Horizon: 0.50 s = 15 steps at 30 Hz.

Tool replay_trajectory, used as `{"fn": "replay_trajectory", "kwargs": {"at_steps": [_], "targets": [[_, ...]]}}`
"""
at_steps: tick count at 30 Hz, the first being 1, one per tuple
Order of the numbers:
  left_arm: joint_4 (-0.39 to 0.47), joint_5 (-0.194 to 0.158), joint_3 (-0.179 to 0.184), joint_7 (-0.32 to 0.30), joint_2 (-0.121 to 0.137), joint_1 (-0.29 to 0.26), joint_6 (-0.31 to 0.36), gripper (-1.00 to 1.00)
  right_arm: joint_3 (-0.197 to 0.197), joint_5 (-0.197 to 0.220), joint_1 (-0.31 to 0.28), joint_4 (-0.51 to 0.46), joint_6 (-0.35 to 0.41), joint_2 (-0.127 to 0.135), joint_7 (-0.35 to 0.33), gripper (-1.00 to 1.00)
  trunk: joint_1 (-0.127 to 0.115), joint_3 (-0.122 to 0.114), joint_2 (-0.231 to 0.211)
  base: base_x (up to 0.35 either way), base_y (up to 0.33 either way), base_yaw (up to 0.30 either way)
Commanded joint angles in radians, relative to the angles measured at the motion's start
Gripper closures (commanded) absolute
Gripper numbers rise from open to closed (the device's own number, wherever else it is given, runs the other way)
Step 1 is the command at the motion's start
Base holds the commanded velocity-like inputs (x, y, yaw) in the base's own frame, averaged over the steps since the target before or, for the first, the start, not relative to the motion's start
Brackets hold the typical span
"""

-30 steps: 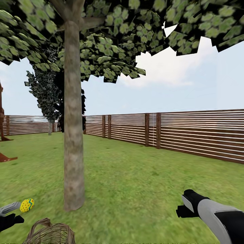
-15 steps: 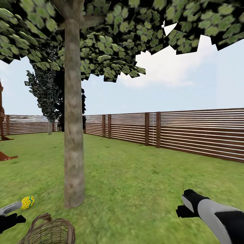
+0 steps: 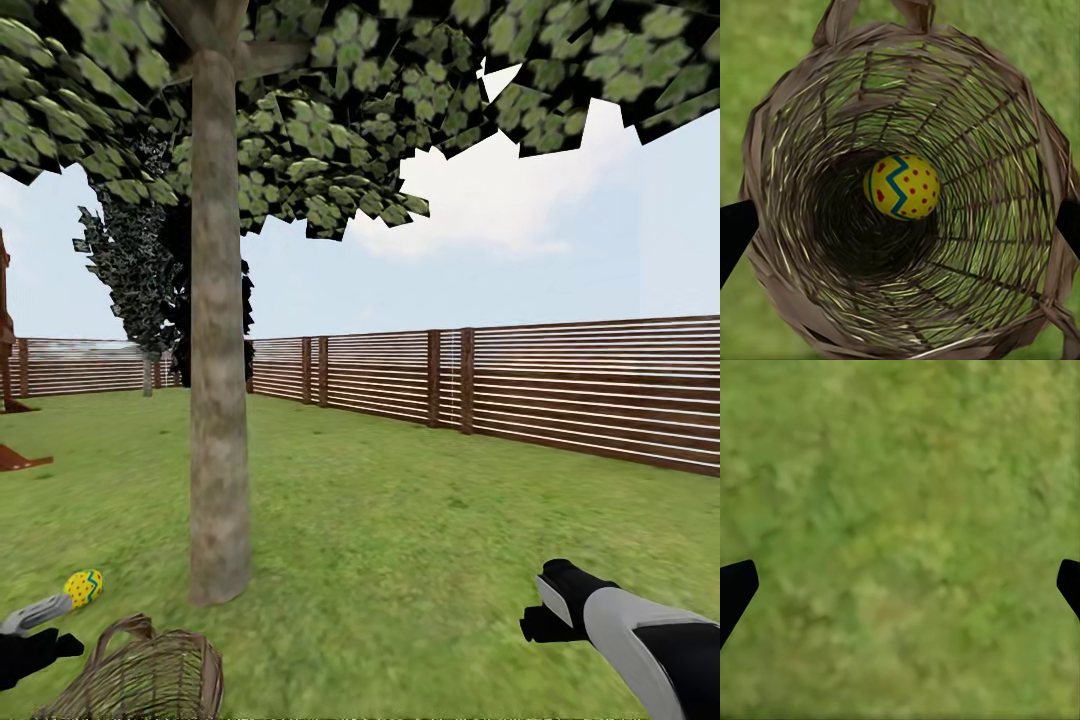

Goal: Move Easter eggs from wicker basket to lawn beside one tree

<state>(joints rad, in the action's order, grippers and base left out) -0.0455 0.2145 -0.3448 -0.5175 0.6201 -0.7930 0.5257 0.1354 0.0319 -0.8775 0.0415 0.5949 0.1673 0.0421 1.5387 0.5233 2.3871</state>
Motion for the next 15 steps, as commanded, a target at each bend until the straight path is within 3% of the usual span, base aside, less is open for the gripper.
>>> {"fn": "replay_trajectory", "kwargs": {"at_steps": [1, 15], "targets": [[-0.002, 0.009, -0.009, -0.002, 0.0, -0.002, 0.002, -1.0, 0.006, 0.003, -0.001, 0.001, 0.002, 0.0, 0.001, -1.0, 0.004, 0.005, 0.008, 0.0, 0.0, 0.0], [-0.001, 0.007, -0.01, -0.003, -0.003, -0.002, 0.002, -1.0, 0.006, 0.003, -0.001, 0.001, 0.002, -0.001, 0.001, -1.0, 0.057, 0.048, 0.106, 0.0, 0.0, 0.0]]}}
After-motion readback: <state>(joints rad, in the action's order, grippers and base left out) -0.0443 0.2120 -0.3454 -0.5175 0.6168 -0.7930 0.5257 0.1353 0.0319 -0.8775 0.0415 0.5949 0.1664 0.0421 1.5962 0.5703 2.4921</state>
